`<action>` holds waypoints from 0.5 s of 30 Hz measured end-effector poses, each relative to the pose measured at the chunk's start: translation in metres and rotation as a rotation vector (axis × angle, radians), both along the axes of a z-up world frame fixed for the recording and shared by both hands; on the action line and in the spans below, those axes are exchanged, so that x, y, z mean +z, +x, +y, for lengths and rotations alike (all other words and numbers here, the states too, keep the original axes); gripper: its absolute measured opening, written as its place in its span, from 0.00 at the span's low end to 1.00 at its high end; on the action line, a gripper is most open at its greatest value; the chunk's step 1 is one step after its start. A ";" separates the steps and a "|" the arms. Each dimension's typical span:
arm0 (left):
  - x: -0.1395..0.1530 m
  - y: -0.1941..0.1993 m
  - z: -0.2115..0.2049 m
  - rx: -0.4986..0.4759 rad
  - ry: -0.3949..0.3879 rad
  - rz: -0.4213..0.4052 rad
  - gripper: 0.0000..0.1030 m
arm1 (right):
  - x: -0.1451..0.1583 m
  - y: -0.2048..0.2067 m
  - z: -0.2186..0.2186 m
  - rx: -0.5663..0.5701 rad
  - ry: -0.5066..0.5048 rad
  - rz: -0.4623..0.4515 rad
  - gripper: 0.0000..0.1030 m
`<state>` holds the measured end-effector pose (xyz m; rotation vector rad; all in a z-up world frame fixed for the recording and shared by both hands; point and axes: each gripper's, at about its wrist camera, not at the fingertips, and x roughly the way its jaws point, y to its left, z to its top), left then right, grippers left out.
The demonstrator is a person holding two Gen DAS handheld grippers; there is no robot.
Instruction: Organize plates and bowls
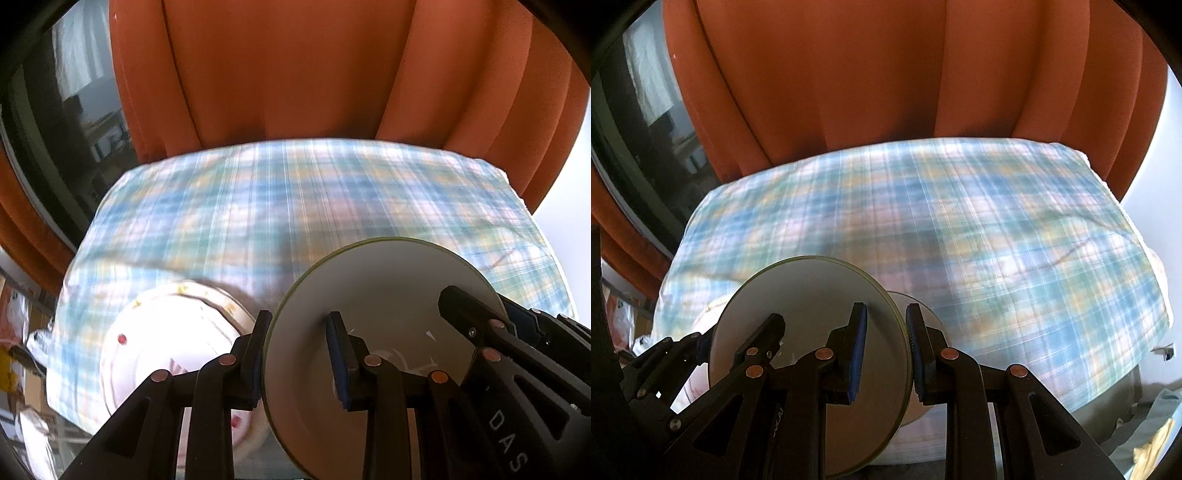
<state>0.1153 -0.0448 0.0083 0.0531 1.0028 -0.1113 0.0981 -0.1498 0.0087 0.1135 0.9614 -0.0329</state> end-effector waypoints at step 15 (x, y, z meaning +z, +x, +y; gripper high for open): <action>-0.031 0.000 -0.032 0.132 0.031 0.042 0.28 | -0.032 0.014 -0.040 0.116 0.054 0.037 0.25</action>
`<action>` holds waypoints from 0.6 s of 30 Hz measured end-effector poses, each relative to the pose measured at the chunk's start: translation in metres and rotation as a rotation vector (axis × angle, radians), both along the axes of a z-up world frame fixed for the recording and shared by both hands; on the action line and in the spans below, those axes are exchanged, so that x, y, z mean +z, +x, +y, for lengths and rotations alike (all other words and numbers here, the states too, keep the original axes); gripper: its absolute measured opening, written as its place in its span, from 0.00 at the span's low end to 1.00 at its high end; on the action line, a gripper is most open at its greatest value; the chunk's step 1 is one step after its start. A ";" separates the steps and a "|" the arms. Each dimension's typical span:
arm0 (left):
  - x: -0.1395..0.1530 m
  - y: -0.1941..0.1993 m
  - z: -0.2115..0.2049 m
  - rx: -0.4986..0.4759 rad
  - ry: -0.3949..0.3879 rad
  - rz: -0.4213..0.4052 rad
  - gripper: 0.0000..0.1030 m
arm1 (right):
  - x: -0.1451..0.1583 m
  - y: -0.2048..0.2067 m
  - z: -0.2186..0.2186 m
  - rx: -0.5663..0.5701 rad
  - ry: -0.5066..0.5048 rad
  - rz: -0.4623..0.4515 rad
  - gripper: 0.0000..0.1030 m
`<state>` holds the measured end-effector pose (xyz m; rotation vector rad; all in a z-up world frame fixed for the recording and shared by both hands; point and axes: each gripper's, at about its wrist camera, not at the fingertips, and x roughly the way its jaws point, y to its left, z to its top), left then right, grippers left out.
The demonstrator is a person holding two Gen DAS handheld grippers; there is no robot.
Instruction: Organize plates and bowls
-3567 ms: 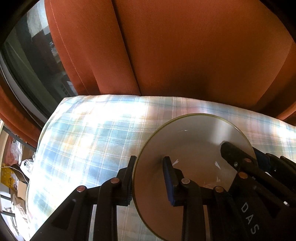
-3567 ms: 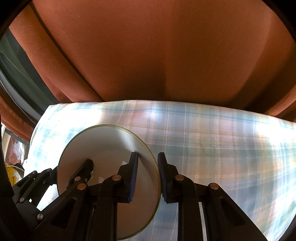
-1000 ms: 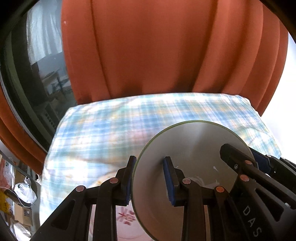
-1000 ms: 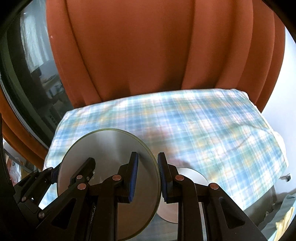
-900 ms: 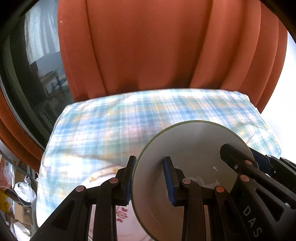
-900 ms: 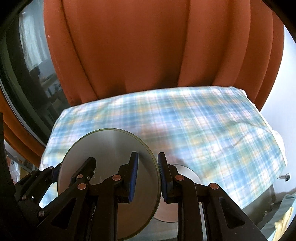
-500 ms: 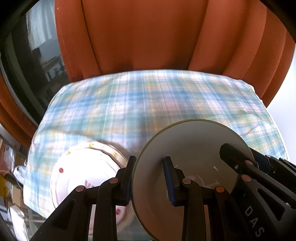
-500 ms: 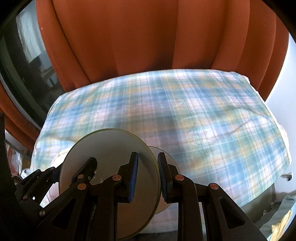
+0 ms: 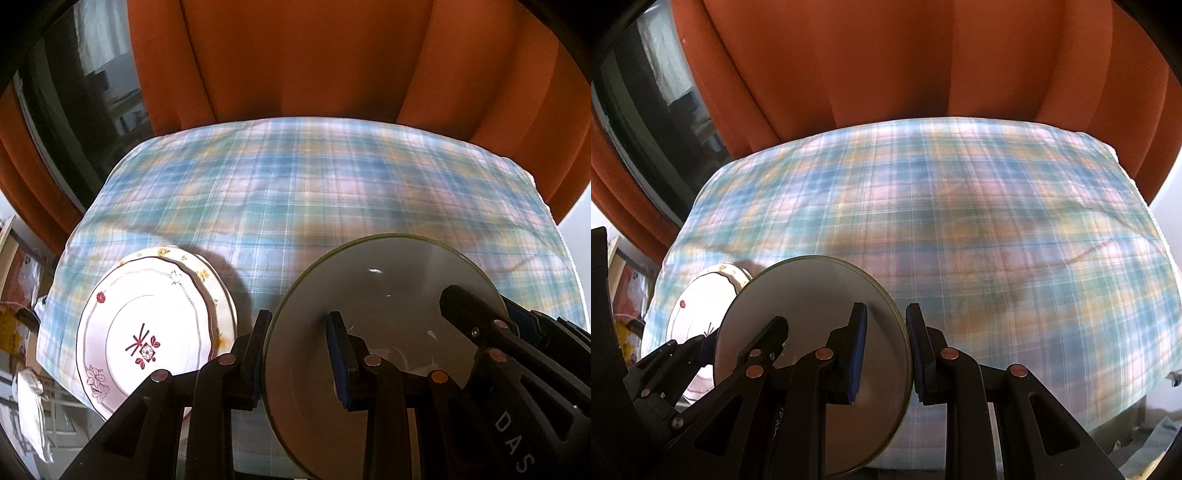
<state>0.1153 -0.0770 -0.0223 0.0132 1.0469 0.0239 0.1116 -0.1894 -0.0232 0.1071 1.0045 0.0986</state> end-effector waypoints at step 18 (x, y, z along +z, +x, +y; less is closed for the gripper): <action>-0.023 0.011 0.010 0.060 -0.028 0.056 0.32 | -0.019 0.021 0.010 0.109 -0.013 0.004 0.27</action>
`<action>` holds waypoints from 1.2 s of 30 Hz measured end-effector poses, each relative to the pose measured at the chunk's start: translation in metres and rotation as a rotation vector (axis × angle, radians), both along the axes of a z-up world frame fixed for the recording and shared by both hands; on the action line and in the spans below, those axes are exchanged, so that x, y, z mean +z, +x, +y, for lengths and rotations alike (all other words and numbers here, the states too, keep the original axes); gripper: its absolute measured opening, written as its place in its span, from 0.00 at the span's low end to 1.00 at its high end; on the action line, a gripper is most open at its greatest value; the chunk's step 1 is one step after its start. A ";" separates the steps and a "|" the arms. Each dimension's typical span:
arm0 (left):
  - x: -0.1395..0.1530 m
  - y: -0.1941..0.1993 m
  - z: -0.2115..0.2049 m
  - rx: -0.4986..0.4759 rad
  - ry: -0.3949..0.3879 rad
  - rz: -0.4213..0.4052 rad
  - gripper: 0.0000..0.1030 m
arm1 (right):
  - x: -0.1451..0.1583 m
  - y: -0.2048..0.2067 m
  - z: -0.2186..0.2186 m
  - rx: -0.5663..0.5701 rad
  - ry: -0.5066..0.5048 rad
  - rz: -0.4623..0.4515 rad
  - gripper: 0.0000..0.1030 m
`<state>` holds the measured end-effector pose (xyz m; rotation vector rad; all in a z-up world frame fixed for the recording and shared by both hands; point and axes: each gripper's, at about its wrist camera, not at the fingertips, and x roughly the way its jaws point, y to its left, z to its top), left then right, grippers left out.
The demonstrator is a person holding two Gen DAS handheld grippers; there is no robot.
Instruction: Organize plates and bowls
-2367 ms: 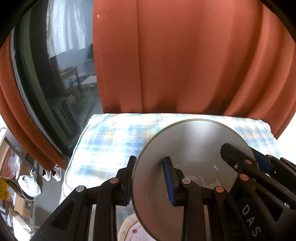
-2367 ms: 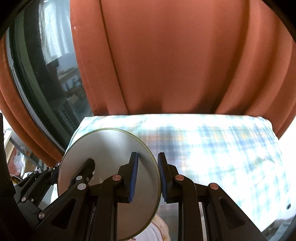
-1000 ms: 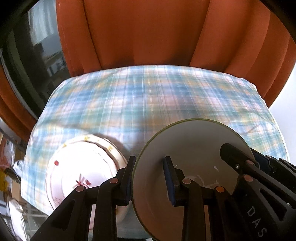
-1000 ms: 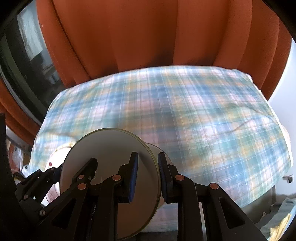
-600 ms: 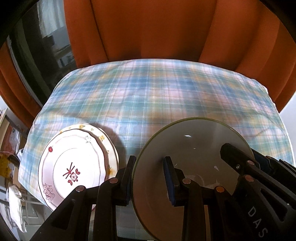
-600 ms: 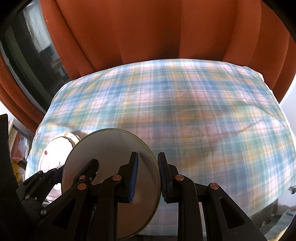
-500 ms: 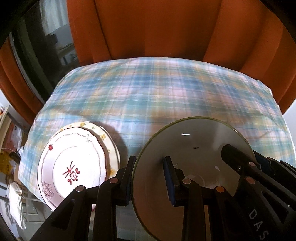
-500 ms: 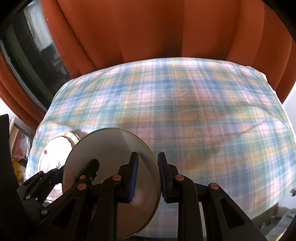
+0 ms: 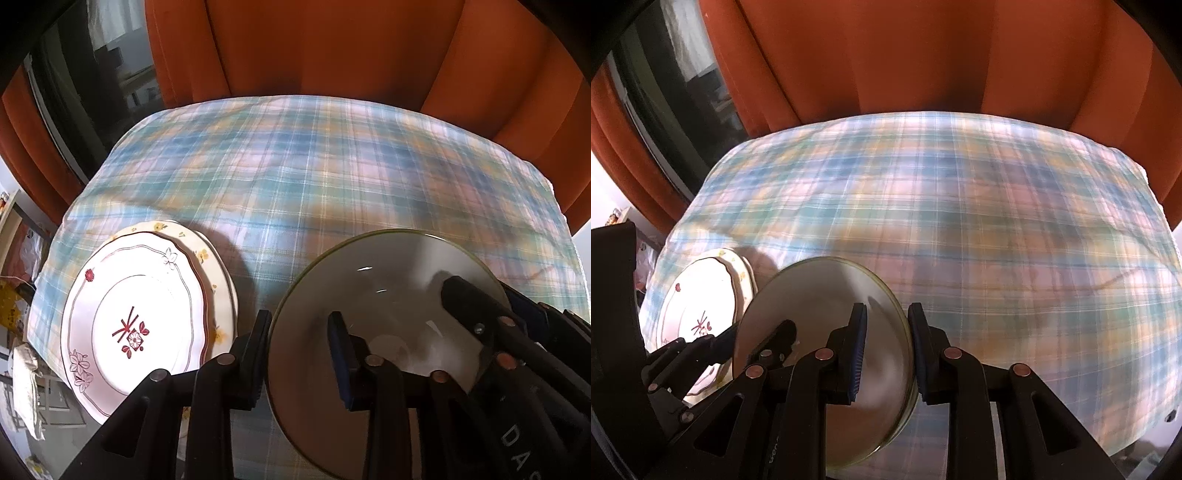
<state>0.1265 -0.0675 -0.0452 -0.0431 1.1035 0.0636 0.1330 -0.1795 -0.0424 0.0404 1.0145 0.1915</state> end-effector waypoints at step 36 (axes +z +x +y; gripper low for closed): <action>-0.036 0.020 0.025 -0.312 -0.362 0.163 0.46 | -0.019 -0.005 0.017 -0.339 -0.087 0.171 0.61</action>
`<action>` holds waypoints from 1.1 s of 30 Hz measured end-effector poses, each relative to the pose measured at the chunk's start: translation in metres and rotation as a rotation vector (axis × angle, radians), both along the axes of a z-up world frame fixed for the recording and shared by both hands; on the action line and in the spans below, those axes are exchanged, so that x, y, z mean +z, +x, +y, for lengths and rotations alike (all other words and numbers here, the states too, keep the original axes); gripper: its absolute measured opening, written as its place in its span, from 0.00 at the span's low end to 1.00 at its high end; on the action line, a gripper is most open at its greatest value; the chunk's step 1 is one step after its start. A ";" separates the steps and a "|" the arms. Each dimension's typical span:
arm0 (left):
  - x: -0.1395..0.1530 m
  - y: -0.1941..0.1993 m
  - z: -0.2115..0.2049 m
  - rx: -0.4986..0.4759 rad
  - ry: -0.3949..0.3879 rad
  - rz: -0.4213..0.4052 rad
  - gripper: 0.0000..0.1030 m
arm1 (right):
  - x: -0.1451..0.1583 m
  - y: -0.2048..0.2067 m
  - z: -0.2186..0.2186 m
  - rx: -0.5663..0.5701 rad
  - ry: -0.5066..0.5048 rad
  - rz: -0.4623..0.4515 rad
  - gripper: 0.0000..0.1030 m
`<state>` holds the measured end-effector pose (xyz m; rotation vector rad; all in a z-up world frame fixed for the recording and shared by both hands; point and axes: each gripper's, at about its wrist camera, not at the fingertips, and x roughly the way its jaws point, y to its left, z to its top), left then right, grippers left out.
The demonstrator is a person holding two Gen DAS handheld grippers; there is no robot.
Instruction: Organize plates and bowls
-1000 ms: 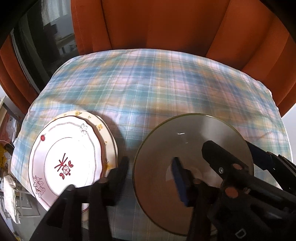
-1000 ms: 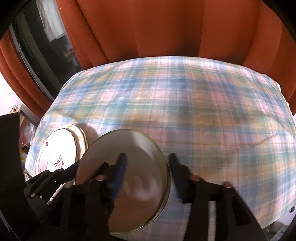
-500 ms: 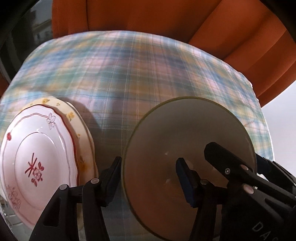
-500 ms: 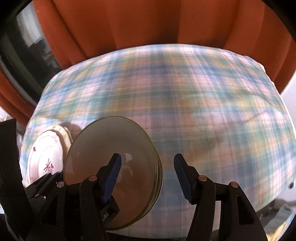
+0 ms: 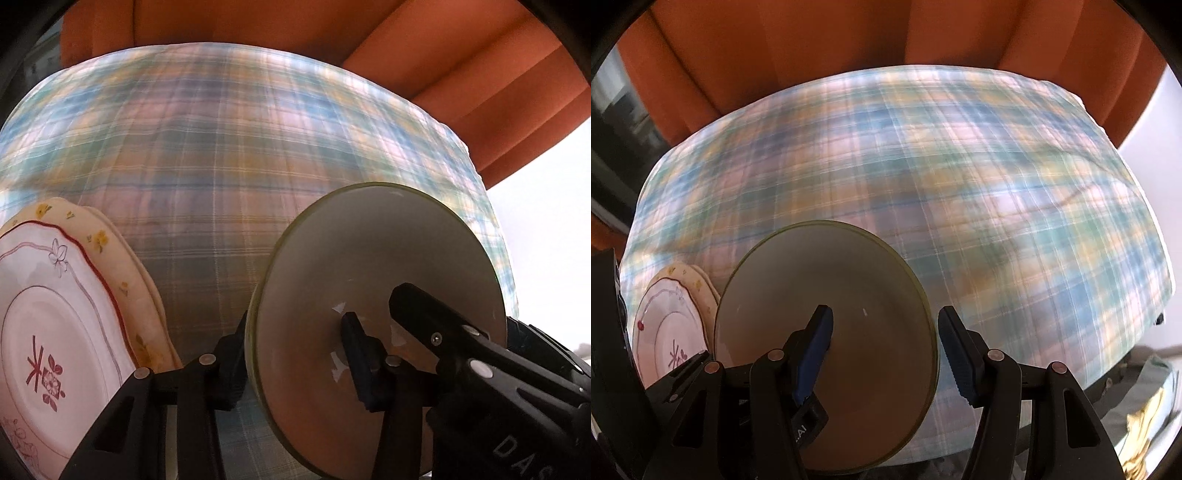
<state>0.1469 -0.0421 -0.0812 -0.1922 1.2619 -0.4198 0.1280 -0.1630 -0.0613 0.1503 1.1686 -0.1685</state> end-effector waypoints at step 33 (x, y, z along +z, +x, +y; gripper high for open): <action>0.009 -0.009 -0.029 0.169 0.251 0.004 0.47 | -0.045 0.022 -0.051 0.170 0.450 0.069 0.37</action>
